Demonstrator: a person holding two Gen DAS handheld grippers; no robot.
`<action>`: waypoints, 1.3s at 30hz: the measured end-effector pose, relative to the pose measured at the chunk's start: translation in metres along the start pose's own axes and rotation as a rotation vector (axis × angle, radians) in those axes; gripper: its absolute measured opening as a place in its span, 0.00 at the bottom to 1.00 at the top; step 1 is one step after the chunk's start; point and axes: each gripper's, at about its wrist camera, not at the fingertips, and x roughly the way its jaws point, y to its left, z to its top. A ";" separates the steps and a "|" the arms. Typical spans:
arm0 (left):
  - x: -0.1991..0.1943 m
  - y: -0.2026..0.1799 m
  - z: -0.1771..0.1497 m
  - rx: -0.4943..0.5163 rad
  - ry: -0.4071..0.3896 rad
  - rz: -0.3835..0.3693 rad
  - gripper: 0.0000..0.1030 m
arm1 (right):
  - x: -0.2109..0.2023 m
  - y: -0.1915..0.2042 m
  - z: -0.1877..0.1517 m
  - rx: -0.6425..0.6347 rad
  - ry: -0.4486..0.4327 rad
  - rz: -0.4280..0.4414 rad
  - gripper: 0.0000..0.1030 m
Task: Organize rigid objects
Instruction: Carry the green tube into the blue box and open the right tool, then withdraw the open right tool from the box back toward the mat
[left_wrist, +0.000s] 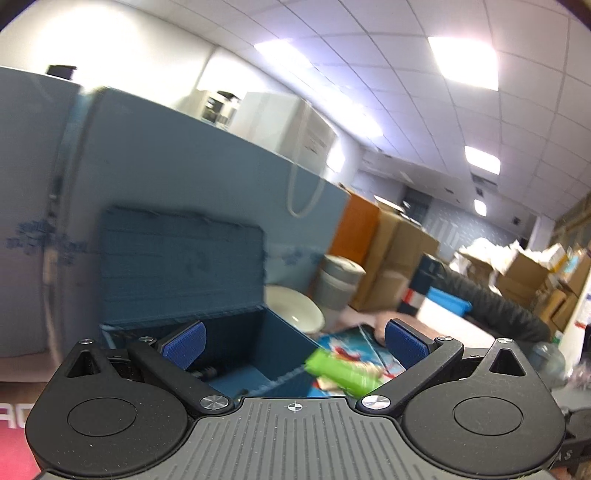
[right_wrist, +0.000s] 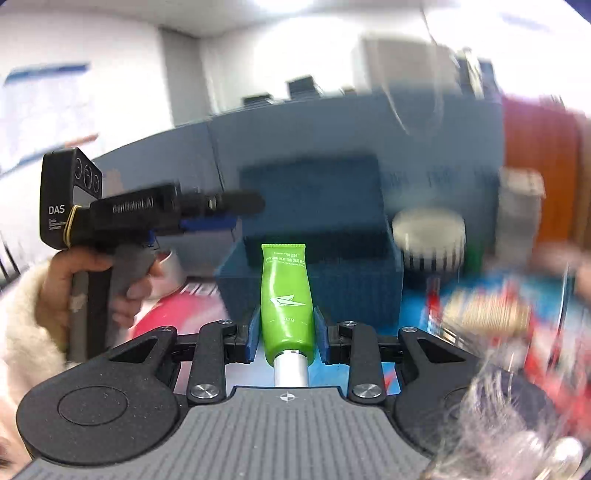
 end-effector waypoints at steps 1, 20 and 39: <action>-0.003 0.004 0.002 -0.011 -0.011 0.011 1.00 | 0.008 0.001 0.009 -0.056 0.000 0.012 0.27; -0.006 0.060 0.012 -0.161 -0.051 0.147 1.00 | 0.186 -0.045 0.072 -0.242 0.239 0.460 0.21; 0.004 0.058 0.008 -0.143 -0.012 0.129 1.00 | 0.204 -0.066 0.057 -0.096 0.289 0.266 0.48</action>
